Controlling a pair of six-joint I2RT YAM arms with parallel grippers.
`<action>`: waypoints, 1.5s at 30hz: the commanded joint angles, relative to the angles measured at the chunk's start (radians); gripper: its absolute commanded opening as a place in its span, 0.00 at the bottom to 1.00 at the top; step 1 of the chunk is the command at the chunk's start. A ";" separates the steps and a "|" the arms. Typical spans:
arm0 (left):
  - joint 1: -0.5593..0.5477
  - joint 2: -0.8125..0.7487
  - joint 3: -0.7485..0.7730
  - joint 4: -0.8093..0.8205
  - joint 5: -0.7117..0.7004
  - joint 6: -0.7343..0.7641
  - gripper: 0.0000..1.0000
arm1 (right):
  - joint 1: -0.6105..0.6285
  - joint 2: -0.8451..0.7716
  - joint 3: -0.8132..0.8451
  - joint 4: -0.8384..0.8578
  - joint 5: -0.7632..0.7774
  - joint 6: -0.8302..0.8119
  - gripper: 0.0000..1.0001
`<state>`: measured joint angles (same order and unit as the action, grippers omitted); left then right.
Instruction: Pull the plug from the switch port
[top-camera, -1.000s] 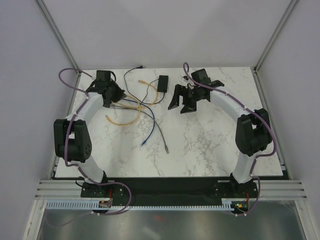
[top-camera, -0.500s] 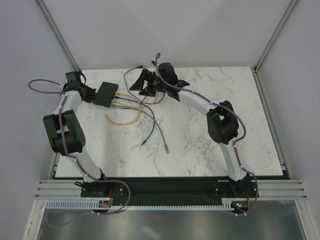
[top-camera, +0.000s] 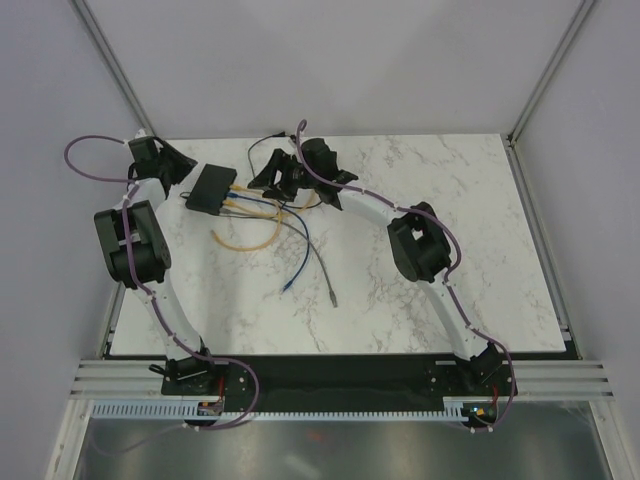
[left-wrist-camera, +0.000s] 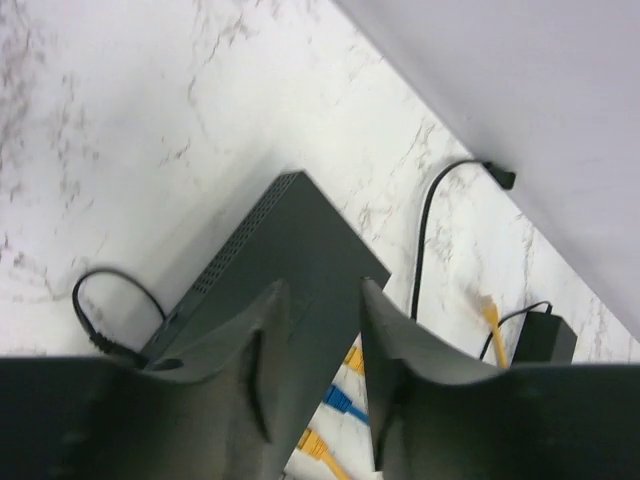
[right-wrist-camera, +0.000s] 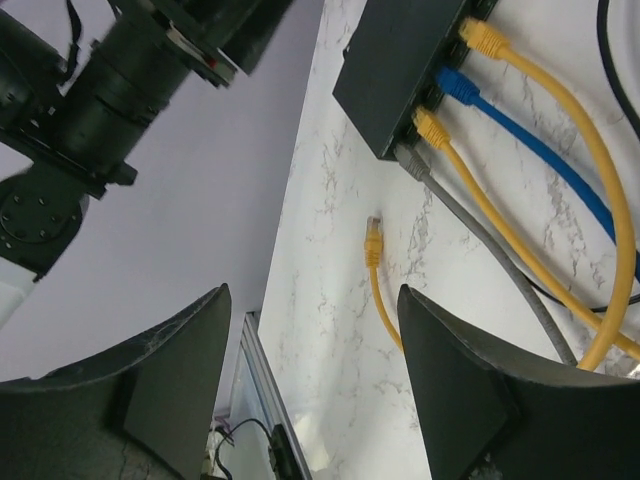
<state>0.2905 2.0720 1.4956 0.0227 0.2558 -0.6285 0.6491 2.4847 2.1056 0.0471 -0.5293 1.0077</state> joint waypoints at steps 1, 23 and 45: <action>0.004 0.030 0.066 0.118 -0.021 0.078 0.35 | 0.004 -0.032 -0.029 0.042 -0.054 -0.015 0.76; 0.002 0.160 0.212 -0.262 -0.124 0.110 0.08 | -0.036 0.049 0.031 -0.010 -0.107 0.061 0.75; -0.007 -0.176 -0.290 -0.440 -0.050 0.047 0.04 | -0.005 0.140 0.082 -0.012 -0.150 0.077 0.73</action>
<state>0.2901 1.9427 1.2465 -0.3656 0.1856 -0.5652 0.6334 2.6167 2.1727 0.0219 -0.6407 1.0882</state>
